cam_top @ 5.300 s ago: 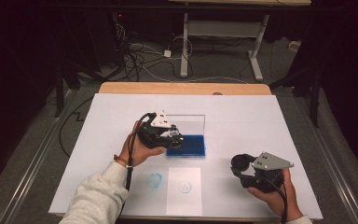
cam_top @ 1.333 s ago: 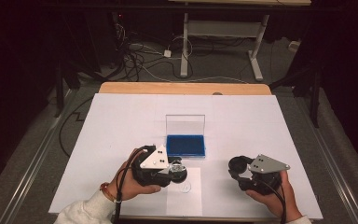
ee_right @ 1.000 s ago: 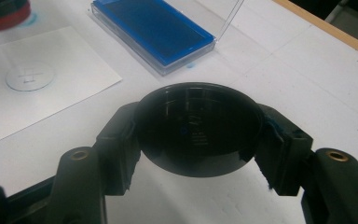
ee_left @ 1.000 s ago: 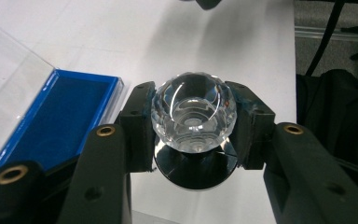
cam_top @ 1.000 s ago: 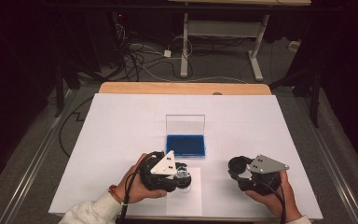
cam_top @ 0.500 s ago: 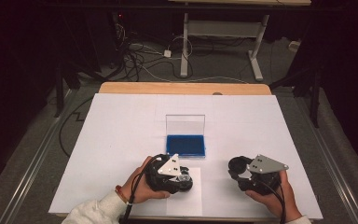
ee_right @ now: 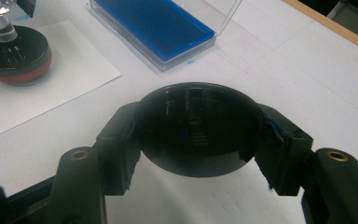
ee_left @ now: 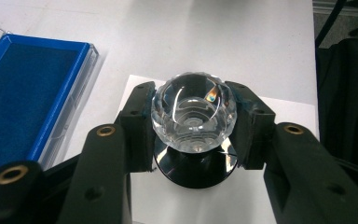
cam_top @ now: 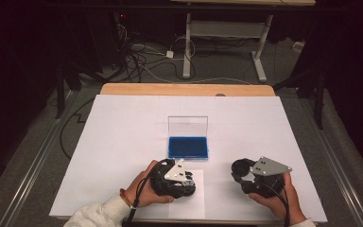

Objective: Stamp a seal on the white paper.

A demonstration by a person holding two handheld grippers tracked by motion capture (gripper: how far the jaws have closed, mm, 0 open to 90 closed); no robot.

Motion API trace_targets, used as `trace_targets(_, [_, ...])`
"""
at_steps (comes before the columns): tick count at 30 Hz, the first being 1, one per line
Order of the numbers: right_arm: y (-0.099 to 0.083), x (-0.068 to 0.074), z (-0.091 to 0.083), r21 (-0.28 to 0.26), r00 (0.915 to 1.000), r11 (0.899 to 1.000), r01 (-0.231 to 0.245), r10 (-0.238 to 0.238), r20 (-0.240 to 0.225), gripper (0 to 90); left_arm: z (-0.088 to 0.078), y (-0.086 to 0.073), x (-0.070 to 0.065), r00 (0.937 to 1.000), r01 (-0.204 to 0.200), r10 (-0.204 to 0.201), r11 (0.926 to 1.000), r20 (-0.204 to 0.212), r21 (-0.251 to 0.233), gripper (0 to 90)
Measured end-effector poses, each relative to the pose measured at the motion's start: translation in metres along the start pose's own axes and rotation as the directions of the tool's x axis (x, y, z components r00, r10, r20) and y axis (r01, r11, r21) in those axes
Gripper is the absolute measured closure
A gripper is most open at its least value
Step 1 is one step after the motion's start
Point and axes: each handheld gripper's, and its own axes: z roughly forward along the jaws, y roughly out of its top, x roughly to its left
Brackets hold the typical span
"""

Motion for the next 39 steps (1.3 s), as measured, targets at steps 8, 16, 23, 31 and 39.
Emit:
trace_targets(8, [0.000,0.000,0.000,0.003,1.0000,1.000,-0.003,0.003,-0.004,38.3,0.005,-0.001,-0.001,1.0000,-0.004,0.004,0.9998,-0.005,0.021,54.6])
trace_targets(16, [0.000,0.001,0.000,0.001,1.0000,1.000,-0.002,0.002,-0.003,38.4,0.006,-0.005,0.004,0.9994,0.019,-0.019,0.9997,0.029,0.017,54.6])
trace_targets(23, [0.001,0.000,-0.001,-0.009,0.9999,1.000,-0.010,0.010,0.013,38.4,0.006,-0.001,0.000,0.9999,0.014,-0.015,0.9984,0.008,0.055,54.6])
trace_targets(31, [-0.001,-0.001,0.000,-0.007,0.9995,1.000,-0.017,0.017,0.028,38.4,0.006,0.004,0.003,0.9984,0.052,-0.054,0.9945,0.015,0.091,54.7])
trace_targets(39, [-0.001,-0.002,0.000,-0.018,0.9989,1.000,-0.025,0.026,0.040,38.4,0.005,0.007,-0.001,0.9997,0.025,-0.025,0.9927,0.004,0.118,54.7])
